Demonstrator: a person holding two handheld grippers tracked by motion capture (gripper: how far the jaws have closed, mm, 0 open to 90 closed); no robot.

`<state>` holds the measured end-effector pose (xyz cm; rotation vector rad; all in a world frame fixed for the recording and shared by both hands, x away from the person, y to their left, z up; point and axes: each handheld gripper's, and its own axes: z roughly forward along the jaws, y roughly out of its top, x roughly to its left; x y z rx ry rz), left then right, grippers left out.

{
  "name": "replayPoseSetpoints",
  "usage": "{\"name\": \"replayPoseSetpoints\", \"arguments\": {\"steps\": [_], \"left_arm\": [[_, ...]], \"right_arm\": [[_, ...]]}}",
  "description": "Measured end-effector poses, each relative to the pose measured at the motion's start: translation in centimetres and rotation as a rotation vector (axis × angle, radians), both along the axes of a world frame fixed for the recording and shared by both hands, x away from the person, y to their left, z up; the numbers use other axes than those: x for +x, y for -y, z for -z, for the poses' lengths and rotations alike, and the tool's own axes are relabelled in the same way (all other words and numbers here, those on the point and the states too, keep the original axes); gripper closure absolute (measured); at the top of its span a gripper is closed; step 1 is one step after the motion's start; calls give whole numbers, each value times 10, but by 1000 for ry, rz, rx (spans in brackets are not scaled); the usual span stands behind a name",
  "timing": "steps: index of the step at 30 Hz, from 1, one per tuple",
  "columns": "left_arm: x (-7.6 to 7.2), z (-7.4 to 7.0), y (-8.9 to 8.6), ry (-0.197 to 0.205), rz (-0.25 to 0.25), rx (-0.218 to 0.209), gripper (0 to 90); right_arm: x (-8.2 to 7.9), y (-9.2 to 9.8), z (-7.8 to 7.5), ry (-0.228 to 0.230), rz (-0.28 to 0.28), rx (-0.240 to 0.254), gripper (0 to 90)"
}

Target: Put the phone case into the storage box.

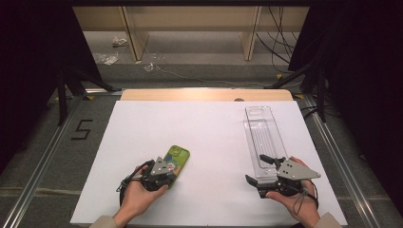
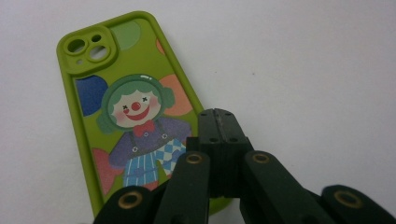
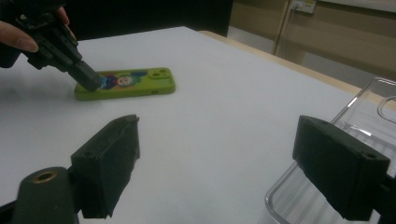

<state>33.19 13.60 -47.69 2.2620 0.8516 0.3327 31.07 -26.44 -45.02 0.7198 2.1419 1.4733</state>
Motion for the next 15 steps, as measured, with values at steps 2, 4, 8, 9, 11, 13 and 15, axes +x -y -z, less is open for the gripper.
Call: {"name": "replayPoseSetpoints", "arguments": {"steps": [2, 4, 8, 9, 11, 13, 15], "left_arm": [[0, -2, 0, 2, 1, -12, 898], [-1, -4, 1, 4, 0, -16, 898], [-1, -1, 3, -11, 9, -10, 898], [-1, 0, 4, -14, 14, -9, 898], [-1, 0, 6, -18, 20, -7, 898], [-1, 1, 8, -24, 26, -4, 898], [-1, 3, 11, -31, 37, 3, 898]], "right_arm": [[1, -1, -1, 5, -5, 1, 159], [1, -1, 0, 2, -5, 2, 159], [3, -2, 0, 1, -11, 0, 159], [3, -3, 0, -1, -13, -2, 160], [3, -3, 0, -1, -13, -1, 160], [3, -3, 0, -1, -14, -1, 161], [3, -3, 0, -1, -14, -2, 161]]}}
